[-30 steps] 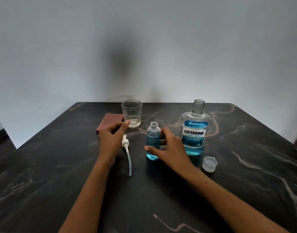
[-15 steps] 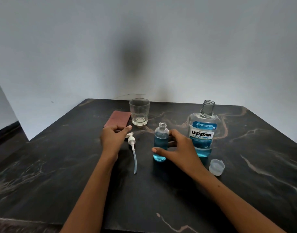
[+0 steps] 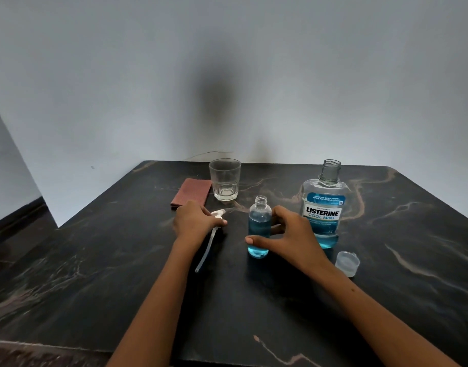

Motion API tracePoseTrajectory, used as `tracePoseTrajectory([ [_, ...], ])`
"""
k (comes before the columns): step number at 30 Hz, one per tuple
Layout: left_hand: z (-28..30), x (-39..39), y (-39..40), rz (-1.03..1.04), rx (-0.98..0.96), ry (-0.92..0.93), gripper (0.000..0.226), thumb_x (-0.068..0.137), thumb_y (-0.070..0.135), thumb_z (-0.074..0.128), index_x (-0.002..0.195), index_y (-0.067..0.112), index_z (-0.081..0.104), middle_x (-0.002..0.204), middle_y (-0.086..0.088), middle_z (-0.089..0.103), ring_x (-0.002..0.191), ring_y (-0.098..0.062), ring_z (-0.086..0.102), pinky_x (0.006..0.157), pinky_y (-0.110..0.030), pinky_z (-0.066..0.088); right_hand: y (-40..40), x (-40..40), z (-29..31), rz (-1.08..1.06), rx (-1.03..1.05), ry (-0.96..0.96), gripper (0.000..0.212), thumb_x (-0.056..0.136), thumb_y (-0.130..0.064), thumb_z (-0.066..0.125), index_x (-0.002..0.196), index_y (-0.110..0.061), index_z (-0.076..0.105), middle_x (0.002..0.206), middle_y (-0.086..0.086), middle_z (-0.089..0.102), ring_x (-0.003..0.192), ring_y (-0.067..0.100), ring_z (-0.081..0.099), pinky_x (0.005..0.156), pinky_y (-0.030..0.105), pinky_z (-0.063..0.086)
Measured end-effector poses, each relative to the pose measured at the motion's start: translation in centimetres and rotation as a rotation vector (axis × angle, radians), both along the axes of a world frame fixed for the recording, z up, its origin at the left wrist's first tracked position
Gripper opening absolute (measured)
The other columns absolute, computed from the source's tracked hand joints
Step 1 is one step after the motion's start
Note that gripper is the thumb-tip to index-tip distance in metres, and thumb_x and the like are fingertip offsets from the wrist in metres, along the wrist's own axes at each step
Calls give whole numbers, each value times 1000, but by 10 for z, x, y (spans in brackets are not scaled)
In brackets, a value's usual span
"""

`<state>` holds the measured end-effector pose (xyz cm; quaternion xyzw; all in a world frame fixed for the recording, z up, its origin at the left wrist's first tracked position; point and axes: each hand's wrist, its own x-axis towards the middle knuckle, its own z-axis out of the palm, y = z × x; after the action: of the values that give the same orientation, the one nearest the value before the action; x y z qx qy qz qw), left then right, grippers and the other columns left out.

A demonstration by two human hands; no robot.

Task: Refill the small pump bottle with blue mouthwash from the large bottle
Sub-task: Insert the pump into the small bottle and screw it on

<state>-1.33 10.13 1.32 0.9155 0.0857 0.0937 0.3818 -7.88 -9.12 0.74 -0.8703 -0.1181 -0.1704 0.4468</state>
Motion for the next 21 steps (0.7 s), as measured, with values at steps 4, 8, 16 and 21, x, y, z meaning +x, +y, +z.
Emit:
tracePoseTrajectory([
  [4, 16, 0, 0, -77, -252, -106, 28, 63, 28, 85, 81, 8, 77, 77, -8, 72, 72, -17, 62, 70, -33, 53, -1, 1, -3, 3, -6, -10, 50, 56, -46, 85, 92, -20, 61, 88, -11, 68, 79, -3, 64, 64, 5, 50],
  [8, 50, -6, 1, -149, -568, -238, 23, 64, 25, 85, 83, 15, 77, 75, -1, 75, 73, -11, 70, 63, -22, 56, -1, 4, -4, 9, 3, -1, 51, 55, -49, 85, 92, -23, 61, 90, -12, 69, 81, -2, 65, 69, 11, 54],
  [16, 110, -29, -11, -236, -960, -521, 26, 70, 19, 80, 94, 11, 74, 76, 6, 76, 69, 3, 69, 55, -3, 46, -2, 5, -3, 20, 28, 7, 51, 54, -51, 85, 92, -25, 62, 89, -8, 71, 83, 1, 67, 74, 19, 57],
  [21, 118, -38, -24, -308, -1017, -573, 20, 73, 25, 76, 92, 20, 75, 82, 10, 76, 81, 3, 69, 58, -2, 45, -2, 5, -4, 22, 37, -1, 54, 54, -50, 85, 94, -22, 64, 90, -7, 72, 83, 3, 68, 74, 19, 57],
])
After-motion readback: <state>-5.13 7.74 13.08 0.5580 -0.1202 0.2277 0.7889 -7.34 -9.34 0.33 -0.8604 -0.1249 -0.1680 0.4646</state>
